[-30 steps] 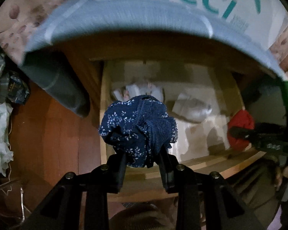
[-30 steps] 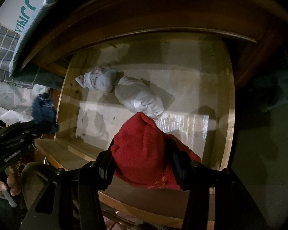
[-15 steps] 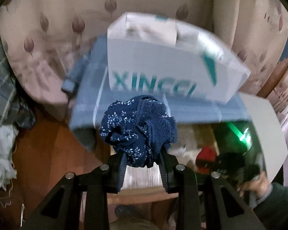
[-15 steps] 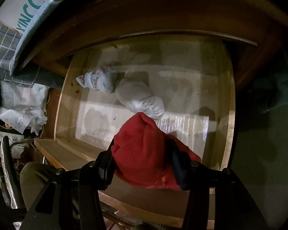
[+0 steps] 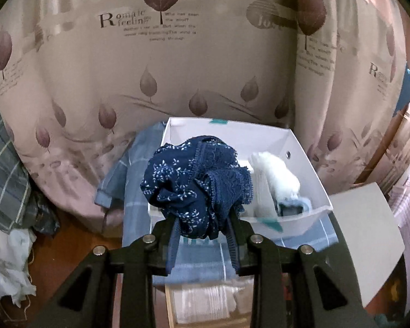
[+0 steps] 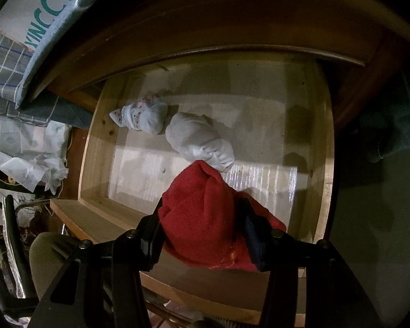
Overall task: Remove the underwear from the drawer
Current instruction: 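Carry the dark blue item with the left tool over the shoe box, then lower the dark blue item into the box and open the left tool, then withdraw the left tool from the box back over the drawer, then carry the red cloth with the right tool into the shoe box, then open the right tool to release the red cloth in the box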
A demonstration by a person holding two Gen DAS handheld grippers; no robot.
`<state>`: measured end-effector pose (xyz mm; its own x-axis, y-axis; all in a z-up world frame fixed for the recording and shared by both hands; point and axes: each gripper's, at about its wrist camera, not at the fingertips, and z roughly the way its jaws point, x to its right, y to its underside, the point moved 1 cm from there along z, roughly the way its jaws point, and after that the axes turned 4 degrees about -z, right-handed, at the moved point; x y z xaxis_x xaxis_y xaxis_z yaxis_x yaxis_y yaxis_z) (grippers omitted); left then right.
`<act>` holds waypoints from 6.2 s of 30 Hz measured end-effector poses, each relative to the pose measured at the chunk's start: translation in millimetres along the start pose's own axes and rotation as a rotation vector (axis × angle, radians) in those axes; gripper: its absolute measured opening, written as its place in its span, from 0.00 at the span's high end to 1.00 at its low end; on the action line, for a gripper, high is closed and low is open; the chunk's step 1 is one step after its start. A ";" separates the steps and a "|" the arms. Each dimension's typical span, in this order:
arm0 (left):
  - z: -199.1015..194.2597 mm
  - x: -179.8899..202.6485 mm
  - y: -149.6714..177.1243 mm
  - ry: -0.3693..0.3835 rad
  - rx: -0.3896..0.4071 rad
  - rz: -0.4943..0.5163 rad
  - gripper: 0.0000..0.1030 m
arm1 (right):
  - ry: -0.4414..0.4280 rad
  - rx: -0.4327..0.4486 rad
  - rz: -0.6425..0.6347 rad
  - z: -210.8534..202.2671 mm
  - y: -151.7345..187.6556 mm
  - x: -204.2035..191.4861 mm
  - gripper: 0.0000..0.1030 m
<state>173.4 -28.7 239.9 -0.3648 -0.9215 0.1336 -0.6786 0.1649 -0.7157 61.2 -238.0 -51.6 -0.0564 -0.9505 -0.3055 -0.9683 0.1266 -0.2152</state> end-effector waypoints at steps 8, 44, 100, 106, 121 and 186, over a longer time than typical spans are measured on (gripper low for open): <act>44.8 15.8 -30.1 -0.002 -0.038 -0.010 0.71 | -0.003 -0.002 0.004 0.7 -0.2 0.4 0.54; 106.3 36.0 -17.4 -0.100 -0.075 0.041 0.39 | -0.010 -0.011 0.003 3.4 -2.7 -0.3 0.54; 96.7 -50.4 237.1 -0.256 -0.183 -0.171 0.33 | 0.093 0.106 -0.064 -32.3 -0.3 -11.3 0.54; 96.7 -51.5 238.9 -0.255 -0.176 -0.182 0.33 | 0.068 0.137 -0.078 -52.8 1.0 -21.8 0.54; 100.3 -50.5 243.3 -0.270 -0.186 -0.149 0.33 | 0.007 0.257 -0.164 -140.2 -2.6 -62.3 0.54; 97.5 -75.1 246.1 -0.190 -0.183 -0.329 0.33 | 0.329 0.321 -0.311 -187.3 -188.9 -125.1 0.20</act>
<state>95.9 46.8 -13.1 0.0022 -0.9811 0.1937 -0.8474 -0.1047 -0.5206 205.6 -196.0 201.0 0.0976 -0.9888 0.1128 -0.8314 -0.1433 -0.5369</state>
